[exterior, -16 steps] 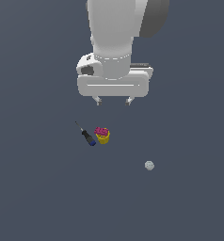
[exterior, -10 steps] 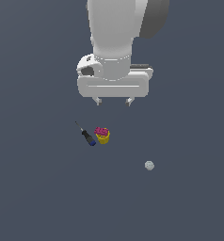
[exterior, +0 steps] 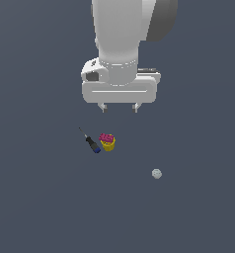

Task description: Pick up a designated object from a clutter of objects.

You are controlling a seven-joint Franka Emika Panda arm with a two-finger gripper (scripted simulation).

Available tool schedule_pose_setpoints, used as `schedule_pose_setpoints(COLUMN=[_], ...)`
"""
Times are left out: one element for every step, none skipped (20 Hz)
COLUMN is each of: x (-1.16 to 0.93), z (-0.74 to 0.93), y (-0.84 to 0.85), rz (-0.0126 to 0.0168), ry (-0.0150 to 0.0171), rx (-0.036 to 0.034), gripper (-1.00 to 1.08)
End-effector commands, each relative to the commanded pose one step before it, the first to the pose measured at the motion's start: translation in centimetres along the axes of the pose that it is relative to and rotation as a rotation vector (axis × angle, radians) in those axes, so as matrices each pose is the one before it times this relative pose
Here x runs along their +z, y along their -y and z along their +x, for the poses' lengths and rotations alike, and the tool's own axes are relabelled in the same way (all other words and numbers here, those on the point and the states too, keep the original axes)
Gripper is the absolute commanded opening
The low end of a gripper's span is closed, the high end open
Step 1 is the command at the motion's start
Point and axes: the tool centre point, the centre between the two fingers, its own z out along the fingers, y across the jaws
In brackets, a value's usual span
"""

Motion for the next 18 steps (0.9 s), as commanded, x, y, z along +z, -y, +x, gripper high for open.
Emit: schedule_pose_setpoints(x=[0.424, 0.285, 0.34, 0.394, 0.45, 0.504, 0.557, 0.611, 0.665, 0.718, 0.771, 0.822, 0.873, 0.923, 0.971, 1.017, 1.04, 1.031], z=[0.02, 0.019, 0.02, 0.02, 0.017, 0.013, 0.007, -0.001, -0.012, -0.025, -0.041, -0.061, -0.083, -0.109, -0.139, -0.172, -0.204, -0.231], y=[-0.124, -0.079, -0.091, -0.112, -0.123, -0.142, -0.159, -0.17, -0.184, -0.196, -0.213, -0.225, -0.236, -0.248, -0.256, -0.265, -0.266, -0.258], rz=[-0.00059, -0.00038, -0.00046, -0.00053, -0.00063, -0.0007, -0.00077, -0.00085, -0.00093, -0.00101, -0.00107, -0.00114, -0.00121, -0.00127, -0.00133, -0.00138, -0.0014, -0.00138], ry=[0.00083, 0.00015, 0.00019, 0.00022, 0.00026, 0.00029, 0.00033, 0.00037, 0.00041, 0.00046, 0.0005, 0.00055, 0.00061, 0.00066, 0.00072, 0.00078, 0.00082, 0.00084], rx=[-0.00195, -0.00164, -0.00201, -0.00222, -0.00259, -0.00283, -0.00313, -0.00353, -0.0039, -0.00428, -0.00458, -0.00496, -0.00536, -0.00572, -0.00614, -0.00654, -0.00682, -0.00689], gripper=[1.0, 1.0, 1.0, 1.0, 1.0, 1.0, 1.0, 1.0, 1.0, 1.0, 1.0, 1.0, 1.0, 1.0, 1.0, 1.0, 1.0, 1.0])
